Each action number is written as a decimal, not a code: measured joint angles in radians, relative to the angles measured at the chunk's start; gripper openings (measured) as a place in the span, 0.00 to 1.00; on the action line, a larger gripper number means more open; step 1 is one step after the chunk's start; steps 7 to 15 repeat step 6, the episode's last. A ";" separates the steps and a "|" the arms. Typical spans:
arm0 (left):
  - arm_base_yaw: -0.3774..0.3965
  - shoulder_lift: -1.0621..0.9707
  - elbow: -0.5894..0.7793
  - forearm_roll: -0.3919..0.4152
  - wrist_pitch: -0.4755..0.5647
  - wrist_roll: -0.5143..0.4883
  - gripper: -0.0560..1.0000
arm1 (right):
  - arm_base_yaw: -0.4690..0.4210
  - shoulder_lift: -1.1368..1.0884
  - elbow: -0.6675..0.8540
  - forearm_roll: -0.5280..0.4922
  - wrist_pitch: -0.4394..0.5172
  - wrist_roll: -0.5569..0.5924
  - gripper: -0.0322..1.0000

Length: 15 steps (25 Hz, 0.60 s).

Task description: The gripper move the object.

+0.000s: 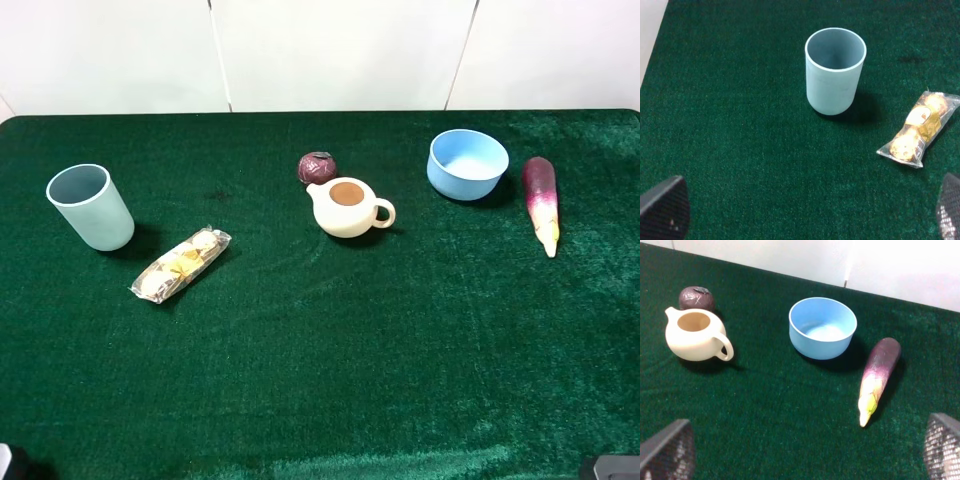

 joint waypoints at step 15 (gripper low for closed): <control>0.000 0.000 0.000 0.000 0.001 0.000 0.99 | 0.000 0.000 0.000 0.000 0.000 0.000 0.70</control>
